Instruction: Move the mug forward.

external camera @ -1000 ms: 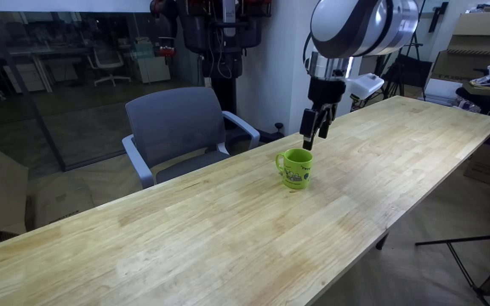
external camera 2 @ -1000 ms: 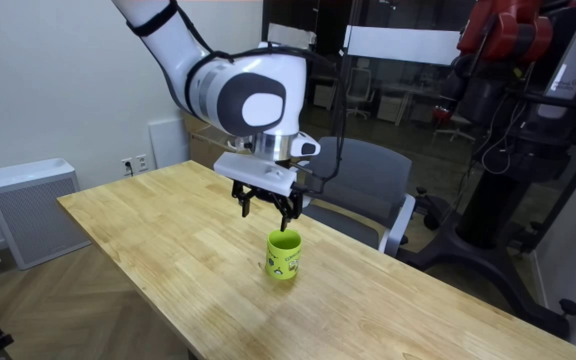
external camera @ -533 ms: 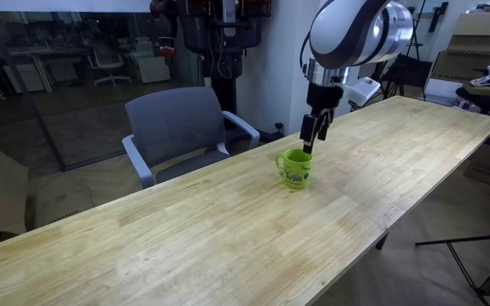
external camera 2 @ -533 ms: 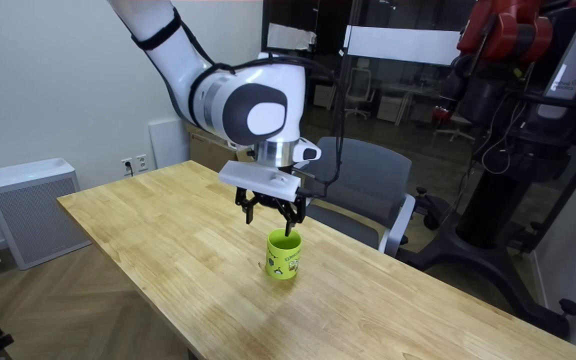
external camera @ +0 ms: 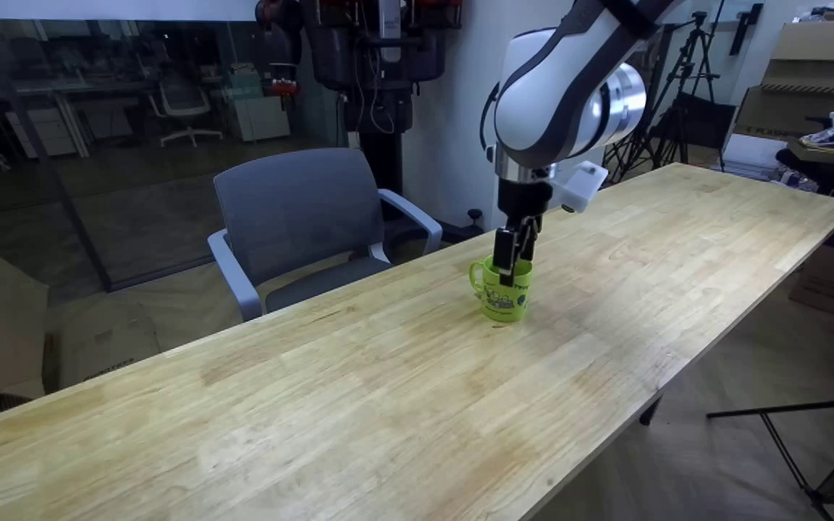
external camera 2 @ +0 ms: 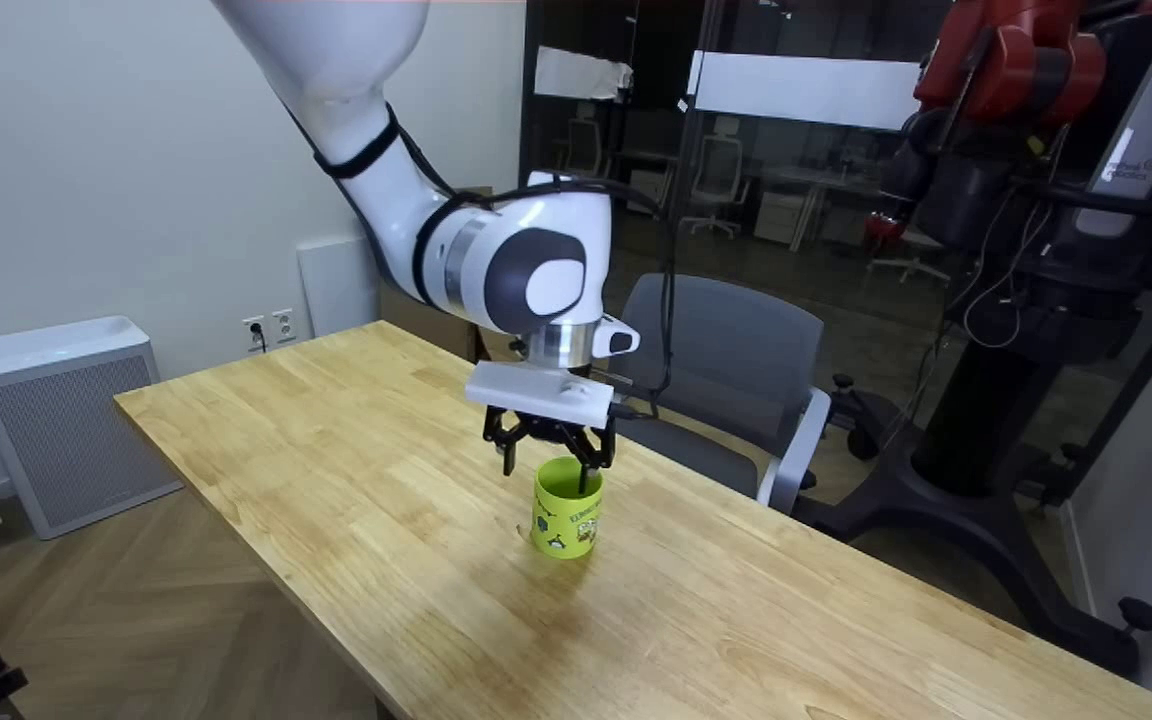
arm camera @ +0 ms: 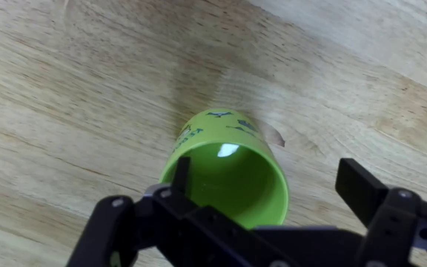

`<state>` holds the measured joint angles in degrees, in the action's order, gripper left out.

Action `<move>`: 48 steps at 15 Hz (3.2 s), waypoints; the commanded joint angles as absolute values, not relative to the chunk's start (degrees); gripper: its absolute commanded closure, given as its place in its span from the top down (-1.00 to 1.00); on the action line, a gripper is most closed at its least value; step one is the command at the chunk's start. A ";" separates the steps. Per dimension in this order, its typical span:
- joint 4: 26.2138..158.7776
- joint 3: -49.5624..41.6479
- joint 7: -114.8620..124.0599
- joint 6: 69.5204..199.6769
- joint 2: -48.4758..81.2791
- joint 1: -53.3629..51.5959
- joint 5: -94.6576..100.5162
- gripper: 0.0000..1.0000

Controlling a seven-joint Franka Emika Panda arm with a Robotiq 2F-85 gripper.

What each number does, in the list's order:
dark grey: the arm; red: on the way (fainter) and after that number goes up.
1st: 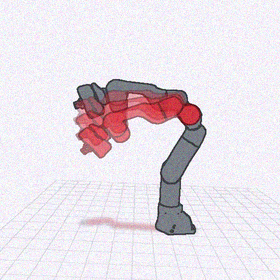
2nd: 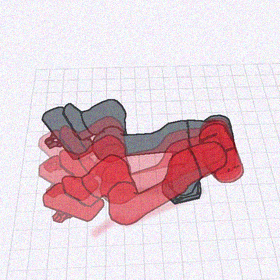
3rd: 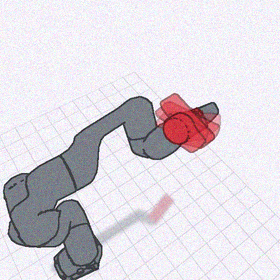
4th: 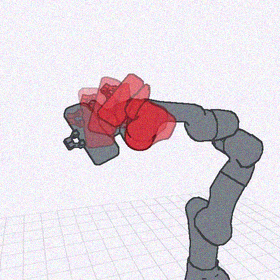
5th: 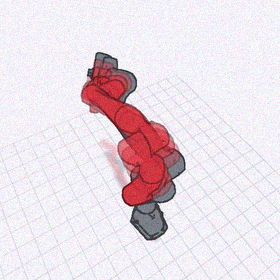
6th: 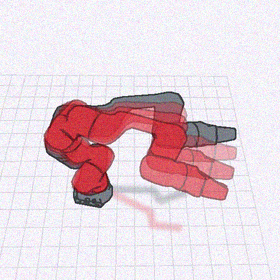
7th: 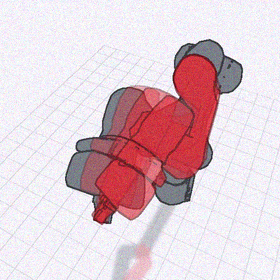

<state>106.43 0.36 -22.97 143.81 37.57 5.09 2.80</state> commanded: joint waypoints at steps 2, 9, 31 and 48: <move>97.79 1.39 -22.37 139.39 42.84 4.70 5.13 1.00; 91.42 2.40 -22.47 135.73 46.96 4.44 5.34 0.34; 95.35 3.25 -23.03 136.05 44.16 4.72 5.18 -0.95; 126.47 0.89 -4.70 156.25 27.86 -2.13 4.52 -0.95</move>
<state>122.42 2.01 -9.46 152.22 30.67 -0.94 4.59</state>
